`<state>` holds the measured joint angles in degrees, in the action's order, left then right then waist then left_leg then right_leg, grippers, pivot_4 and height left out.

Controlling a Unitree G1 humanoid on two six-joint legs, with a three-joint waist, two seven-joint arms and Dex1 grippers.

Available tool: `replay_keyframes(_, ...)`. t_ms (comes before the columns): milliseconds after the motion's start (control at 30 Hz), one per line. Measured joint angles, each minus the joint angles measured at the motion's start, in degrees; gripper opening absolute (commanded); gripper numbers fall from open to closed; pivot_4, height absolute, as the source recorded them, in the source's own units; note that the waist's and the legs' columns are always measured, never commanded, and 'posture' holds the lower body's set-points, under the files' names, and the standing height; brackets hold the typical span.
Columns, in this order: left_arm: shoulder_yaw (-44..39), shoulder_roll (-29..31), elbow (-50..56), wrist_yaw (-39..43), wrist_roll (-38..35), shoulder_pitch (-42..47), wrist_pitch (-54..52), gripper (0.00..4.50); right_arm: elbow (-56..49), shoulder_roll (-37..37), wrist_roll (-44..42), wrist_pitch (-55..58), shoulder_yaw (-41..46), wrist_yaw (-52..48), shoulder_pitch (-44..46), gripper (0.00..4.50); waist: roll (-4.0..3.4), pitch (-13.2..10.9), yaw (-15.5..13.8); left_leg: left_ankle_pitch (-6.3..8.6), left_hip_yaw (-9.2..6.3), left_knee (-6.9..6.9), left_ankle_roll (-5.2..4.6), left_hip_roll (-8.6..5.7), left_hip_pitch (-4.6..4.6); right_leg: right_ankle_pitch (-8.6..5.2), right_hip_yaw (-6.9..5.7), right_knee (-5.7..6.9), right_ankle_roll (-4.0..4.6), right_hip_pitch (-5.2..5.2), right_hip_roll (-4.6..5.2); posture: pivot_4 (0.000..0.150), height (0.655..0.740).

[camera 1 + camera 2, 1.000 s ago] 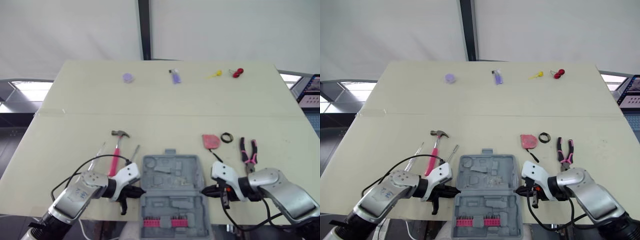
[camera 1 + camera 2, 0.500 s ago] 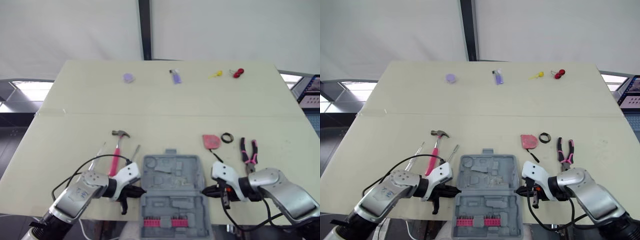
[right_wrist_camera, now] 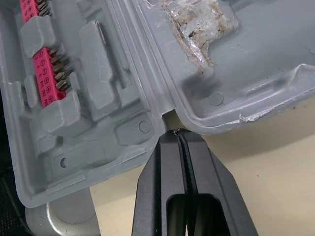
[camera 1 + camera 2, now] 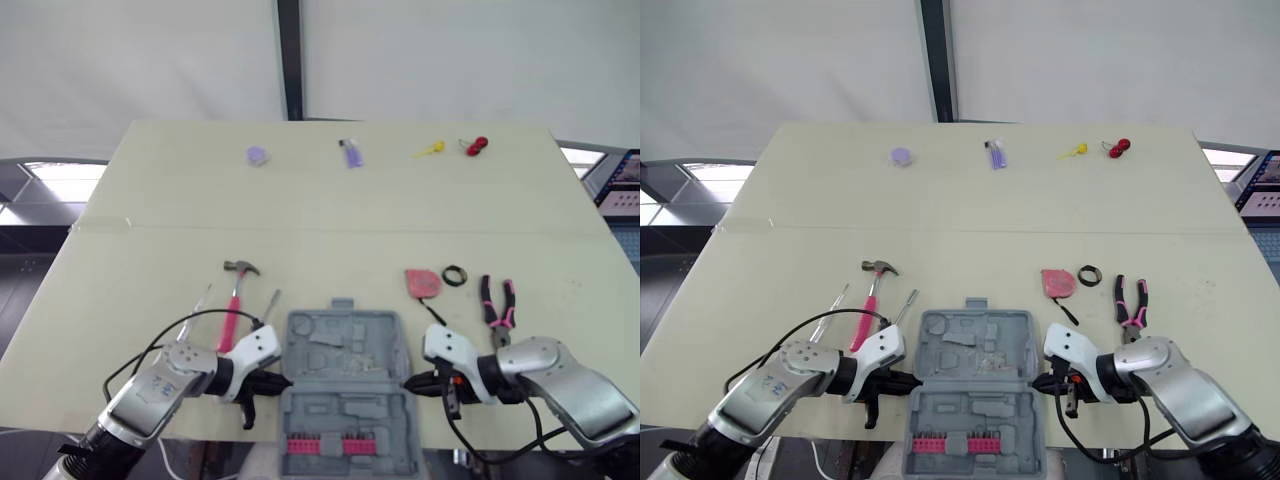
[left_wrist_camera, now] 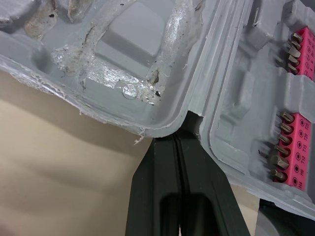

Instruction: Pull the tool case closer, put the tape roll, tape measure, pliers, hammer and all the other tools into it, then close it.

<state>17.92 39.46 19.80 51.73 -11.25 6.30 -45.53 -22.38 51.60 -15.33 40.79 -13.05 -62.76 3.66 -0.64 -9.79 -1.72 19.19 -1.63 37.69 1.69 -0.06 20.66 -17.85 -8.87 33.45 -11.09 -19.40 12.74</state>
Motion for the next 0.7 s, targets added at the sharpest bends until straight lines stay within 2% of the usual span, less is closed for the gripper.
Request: replay_keyframes(700,-1.38,2.44,0.22,-0.57,-2.0,-1.54,0.32,0.0,4.35,1.55,0.07,-3.19,0.02,-0.26,-0.51,0.06,0.01,0.0,0.21,0.0,0.0,-0.01,0.0,0.02,0.0,0.0,0.0,-0.01,0.01,-0.02,-0.01,0.15,0.74)
